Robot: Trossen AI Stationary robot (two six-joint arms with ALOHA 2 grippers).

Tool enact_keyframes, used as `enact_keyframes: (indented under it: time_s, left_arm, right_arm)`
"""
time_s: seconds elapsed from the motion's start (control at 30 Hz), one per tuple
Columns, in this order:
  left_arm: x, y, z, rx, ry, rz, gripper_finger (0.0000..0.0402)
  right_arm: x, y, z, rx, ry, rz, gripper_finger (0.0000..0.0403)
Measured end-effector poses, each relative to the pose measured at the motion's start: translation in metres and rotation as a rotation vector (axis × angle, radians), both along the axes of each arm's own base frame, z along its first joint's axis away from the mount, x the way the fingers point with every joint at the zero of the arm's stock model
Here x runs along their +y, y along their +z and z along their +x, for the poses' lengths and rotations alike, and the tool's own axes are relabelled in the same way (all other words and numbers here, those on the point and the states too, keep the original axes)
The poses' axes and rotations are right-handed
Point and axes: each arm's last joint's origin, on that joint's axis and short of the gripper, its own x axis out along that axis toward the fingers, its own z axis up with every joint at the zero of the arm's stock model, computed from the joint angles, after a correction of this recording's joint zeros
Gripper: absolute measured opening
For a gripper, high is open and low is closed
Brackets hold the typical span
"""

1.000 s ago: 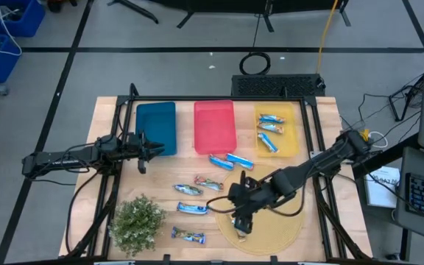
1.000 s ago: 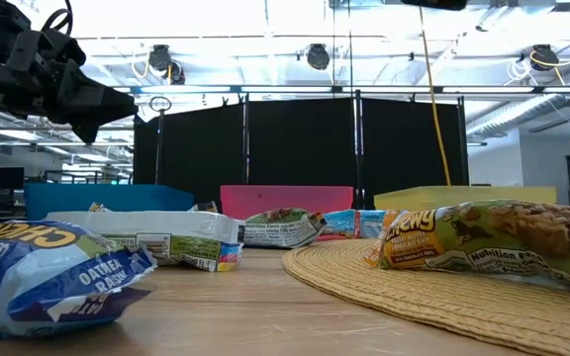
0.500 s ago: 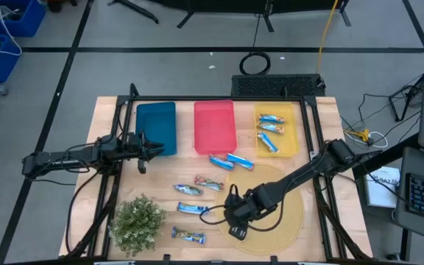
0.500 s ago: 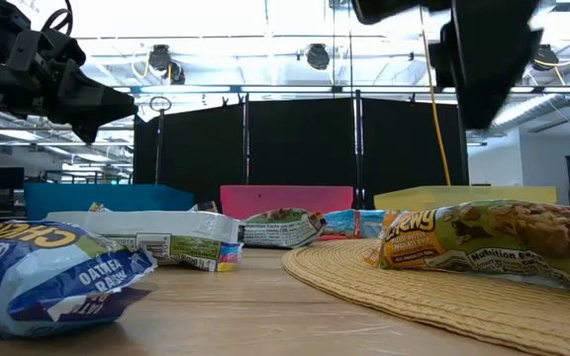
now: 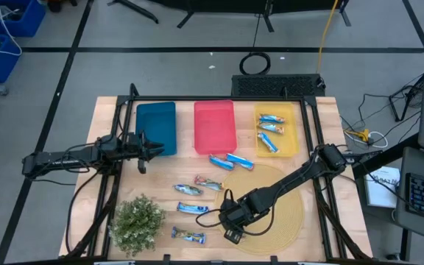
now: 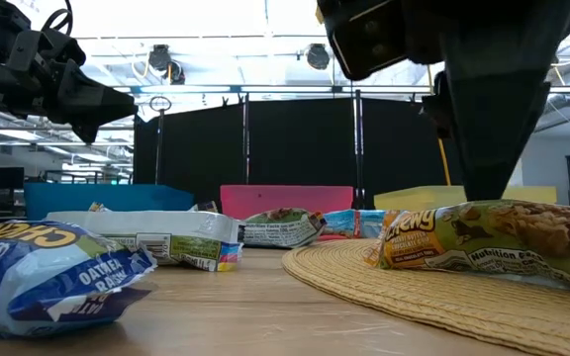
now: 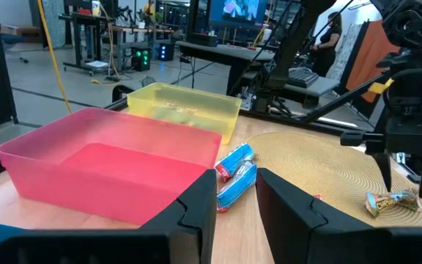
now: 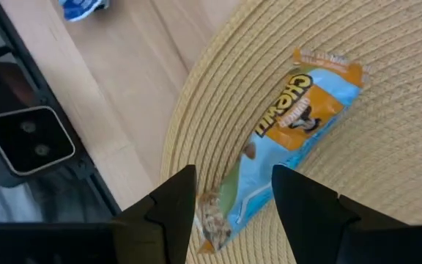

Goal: Pick and place Granola Bars by type
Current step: Put the yellow granola bar into the yellow bin

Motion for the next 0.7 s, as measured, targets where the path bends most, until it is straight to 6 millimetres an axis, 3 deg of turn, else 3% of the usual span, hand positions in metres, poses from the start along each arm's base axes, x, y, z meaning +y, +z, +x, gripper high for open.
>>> enact_keyframes:
  time_s: [0.43, 0.5, 0.63, 0.7]
  left_arm:
    - [0.000, 0.000, 0.000, 0.001, 0.000, 0.000, 0.0104]
    - [0.000, 0.000, 0.000, 0.000, 0.000, 0.000, 0.0104]
    - [0.000, 0.000, 0.000, 0.000, 0.000, 0.000, 0.0104]
    - [0.000, 0.000, 0.000, 0.000, 0.000, 0.000, 0.0104]
  right_arm:
    - [-0.009, -0.033, -0.013, 0.041, -0.064, 0.008, 0.0164]
    - [-0.010, -0.035, -0.014, 0.044, -0.053, 0.002, 0.0142]
    - [-0.006, -0.033, -0.012, -0.028, 0.023, 0.003, 0.0044]
    - [-0.002, -0.028, -0.010, -0.104, 0.063, -0.009, 0.0020]
